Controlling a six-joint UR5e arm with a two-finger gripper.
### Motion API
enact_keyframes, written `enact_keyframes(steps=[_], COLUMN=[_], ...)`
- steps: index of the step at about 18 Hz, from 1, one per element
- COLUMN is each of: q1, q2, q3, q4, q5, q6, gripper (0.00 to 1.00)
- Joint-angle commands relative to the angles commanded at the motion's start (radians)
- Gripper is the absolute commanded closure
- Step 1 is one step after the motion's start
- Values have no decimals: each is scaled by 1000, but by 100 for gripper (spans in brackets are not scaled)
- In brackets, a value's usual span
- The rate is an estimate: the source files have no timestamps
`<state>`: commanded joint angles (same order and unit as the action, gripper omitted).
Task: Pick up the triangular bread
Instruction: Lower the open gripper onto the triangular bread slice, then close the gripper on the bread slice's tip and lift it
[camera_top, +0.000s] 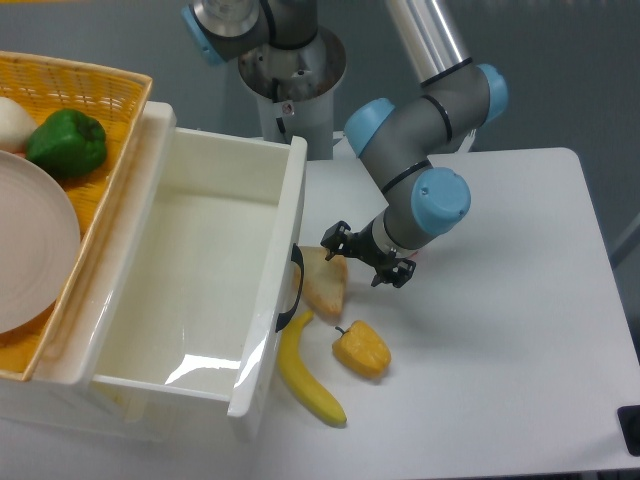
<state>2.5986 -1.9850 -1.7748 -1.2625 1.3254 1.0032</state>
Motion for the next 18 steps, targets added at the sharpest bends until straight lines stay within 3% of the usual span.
enact_keyframes(steps=[7,18], q1=[0,0], q2=[0,-9], q3=[-11,-9], q4=[0,2], q5=[-18,-26], q6=[-11,-64], gripper=[22,59])
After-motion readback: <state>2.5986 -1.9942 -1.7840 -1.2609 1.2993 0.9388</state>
